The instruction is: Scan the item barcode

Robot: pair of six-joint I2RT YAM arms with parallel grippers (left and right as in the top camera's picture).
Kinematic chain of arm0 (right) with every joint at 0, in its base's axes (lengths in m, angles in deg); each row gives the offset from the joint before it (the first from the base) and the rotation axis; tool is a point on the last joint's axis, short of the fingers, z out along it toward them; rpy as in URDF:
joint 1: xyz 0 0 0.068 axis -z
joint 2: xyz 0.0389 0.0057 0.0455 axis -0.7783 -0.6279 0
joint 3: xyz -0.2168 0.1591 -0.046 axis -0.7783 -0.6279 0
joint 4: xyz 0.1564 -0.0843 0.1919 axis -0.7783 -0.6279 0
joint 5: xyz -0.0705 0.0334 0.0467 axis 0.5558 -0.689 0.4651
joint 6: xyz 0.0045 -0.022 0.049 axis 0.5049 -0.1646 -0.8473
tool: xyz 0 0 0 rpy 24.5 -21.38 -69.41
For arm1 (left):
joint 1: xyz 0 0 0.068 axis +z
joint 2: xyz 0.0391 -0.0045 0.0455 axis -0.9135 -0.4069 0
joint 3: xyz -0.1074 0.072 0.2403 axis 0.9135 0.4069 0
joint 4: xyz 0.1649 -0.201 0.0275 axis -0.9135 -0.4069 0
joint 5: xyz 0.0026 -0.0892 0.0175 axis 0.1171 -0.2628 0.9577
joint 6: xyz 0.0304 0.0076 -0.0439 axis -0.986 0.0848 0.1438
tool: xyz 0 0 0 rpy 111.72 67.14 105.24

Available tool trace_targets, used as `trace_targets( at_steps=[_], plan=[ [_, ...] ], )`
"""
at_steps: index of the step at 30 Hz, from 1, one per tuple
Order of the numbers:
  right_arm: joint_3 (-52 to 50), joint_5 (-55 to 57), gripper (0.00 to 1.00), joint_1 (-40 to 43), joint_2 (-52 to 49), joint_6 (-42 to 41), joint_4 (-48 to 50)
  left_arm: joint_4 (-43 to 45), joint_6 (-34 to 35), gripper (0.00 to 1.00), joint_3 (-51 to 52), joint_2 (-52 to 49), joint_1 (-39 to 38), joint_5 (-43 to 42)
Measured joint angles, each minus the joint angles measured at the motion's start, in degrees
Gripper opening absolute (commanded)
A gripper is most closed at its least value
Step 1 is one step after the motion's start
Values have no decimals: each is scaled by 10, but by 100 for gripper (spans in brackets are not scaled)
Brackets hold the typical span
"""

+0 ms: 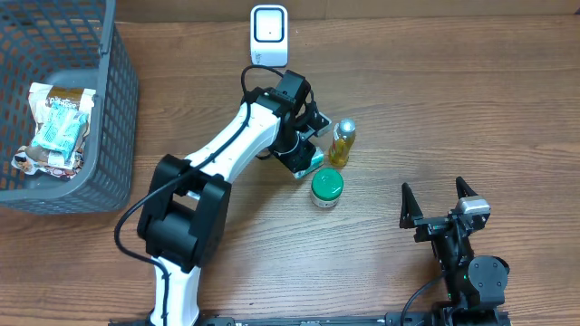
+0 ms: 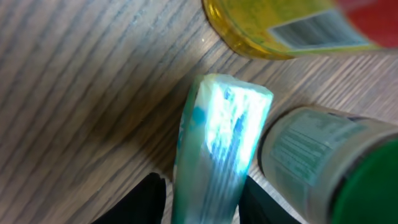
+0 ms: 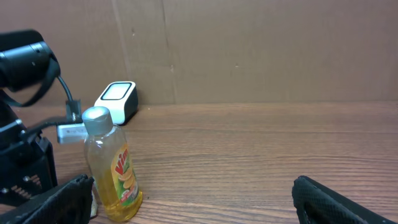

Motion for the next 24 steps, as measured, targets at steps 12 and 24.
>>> trace_targets(
  at_steps=[12,24],
  plan=[
    [0,0,100,0,0,0,0,-58,40,6,0,6,1,34],
    [0,0,100,0,0,0,0,-3,130,5,3,172,2,94]
  ],
)
